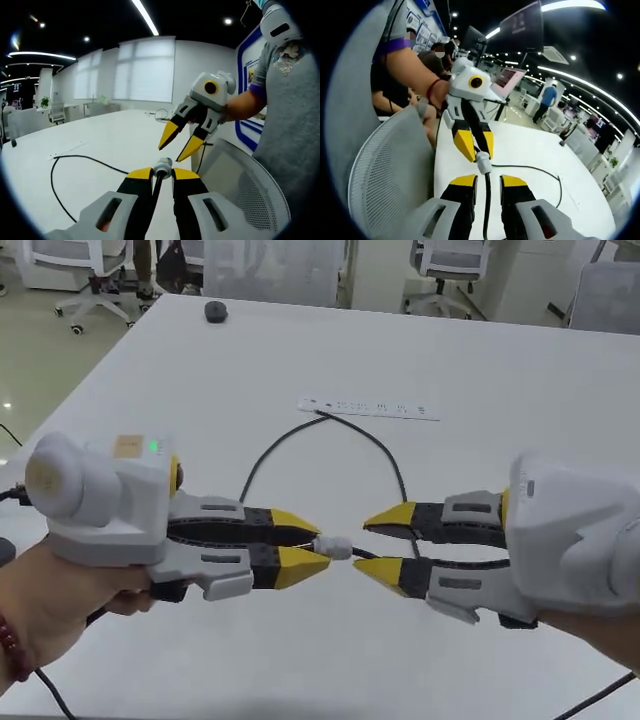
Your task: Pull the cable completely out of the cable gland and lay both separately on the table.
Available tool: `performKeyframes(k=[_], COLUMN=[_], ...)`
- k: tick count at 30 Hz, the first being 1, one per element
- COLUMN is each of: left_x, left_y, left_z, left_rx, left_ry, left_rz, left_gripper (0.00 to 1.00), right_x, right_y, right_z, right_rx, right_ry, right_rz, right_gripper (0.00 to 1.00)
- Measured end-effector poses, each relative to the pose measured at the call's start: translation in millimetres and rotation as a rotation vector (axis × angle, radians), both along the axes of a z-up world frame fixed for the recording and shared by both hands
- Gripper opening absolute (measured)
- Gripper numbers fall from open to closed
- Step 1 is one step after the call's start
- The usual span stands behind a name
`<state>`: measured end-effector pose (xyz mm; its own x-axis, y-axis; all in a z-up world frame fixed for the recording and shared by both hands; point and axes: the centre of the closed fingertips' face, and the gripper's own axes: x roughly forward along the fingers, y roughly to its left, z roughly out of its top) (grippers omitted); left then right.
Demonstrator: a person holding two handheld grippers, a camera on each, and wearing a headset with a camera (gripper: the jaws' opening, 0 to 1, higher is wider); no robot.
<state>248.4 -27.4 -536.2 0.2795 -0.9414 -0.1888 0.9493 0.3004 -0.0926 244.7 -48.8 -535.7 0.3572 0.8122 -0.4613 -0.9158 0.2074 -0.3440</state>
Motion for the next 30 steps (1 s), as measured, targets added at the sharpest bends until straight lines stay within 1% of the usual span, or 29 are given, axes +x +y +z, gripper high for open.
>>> performKeyframes(k=[1,2,3,5,6,8,11,13,14,16,18,23,24,25,26,27,30], left_x=[0.5,0.7,0.9,0.4,0.5,0.5,-0.1,0.0,-0.2,0.8,1.2,0.3,0.5,1.2,1.2,0.9,0.3], left_y=[0.7,1.0,1.2,0.4,0.1,-0.4,-0.9,-0.7,-0.8,0.4,1.7,4.6,5.2,6.6,7.4,8.1,10.6], left_z=[0.3,0.2,0.3,0.2,0.0,-0.4,-0.6,-1.9,-1.9,-2.1,-1.6,-2.5,-2.6,-3.3,-3.4,-3.5,-5.5], left_rx=[-0.001,0.001,0.005,0.011,0.012,0.015,0.016,0.024,0.023,0.024,0.022,0.027,0.029,0.036,0.036,0.036,0.049], left_ry=[-0.001,-0.002,-0.006,-0.014,-0.015,-0.016,-0.018,-0.022,-0.022,-0.024,-0.025,-0.031,-0.034,-0.038,-0.038,-0.039,-0.044], left_rz=[0.003,0.003,0.004,0.0,-0.001,-0.004,-0.009,-0.01,-0.012,-0.006,-0.006,-0.006,-0.003,0.001,0.001,0.001,0.004], left_gripper=[0.15,0.15,0.15,0.15,0.15,0.15,0.15,0.15,0.15,0.15,0.15,0.15,0.15,0.15,0.15,0.15,0.15], right_x=[-1.6,-1.2,-0.4,1.7,3.2,2.4,2.8,3.9,3.6,3.2,2.5,2.4,3.0,4.7,3.4,3.5,4.4], right_y=[-1.5,-2.1,-2.3,-1.8,-2.4,-1.0,2.4,4.0,5.4,7.9,9.6,10.9,10.2,8.1,8.4,8.4,4.5], right_z=[-4.0,-5.6,-6.5,-7.0,-8.8,-8.3,-10.6,-11.9,-11.5,-12.7,-14.5,-14.7,-15.6,-16.8,-16.9,-16.6,-18.9], right_rx=[-0.02,-0.029,-0.041,-0.048,-0.065,-0.064,-0.083,-0.091,-0.092,-0.111,-0.132,-0.138,-0.15,-0.181,-0.18,-0.172,-0.187], right_ry=[0.011,0.009,-0.004,-0.005,-0.004,-0.009,-0.011,-0.009,-0.017,-0.028,-0.053,-0.056,-0.062,-0.096,-0.102,-0.094,-0.102], right_rz=[0.0,-0.006,-0.005,-0.01,-0.017,-0.007,-0.001,-0.001,0.004,0.014,0.031,0.041,0.04,0.051,0.06,0.057,0.061], right_gripper=[0.13,0.13,0.12,0.08,0.06,0.06,0.05,0.04,0.03,0.01,0.0,0.0,0.0,0.0,0.0,0.0,0.0])
